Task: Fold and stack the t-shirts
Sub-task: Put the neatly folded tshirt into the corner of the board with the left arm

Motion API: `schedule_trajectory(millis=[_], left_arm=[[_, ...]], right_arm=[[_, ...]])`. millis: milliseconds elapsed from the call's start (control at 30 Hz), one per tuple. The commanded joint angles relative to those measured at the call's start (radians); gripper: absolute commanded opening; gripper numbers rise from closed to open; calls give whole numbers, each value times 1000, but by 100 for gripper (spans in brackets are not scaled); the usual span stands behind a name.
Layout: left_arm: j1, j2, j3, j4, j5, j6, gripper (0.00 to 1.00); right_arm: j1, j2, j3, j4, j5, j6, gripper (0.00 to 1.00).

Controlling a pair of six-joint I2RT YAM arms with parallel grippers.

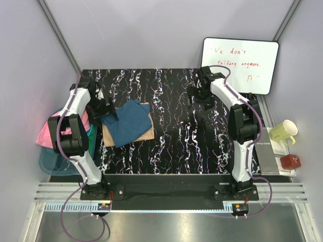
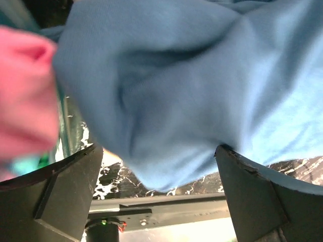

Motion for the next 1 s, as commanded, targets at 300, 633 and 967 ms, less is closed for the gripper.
schedule_trajectory(millis=[300,633,967], left_arm=[[-93,-462,-53,260,180,3,99],[-405,-238,28,245,72,41,99],[-544,-28,164,182,-1,58,99]], right_arm=[[7,-284,-82,85,54,42,100],[6,-412,-275,130,114,84,100],[7,-473,-389,142,155,102,100]])
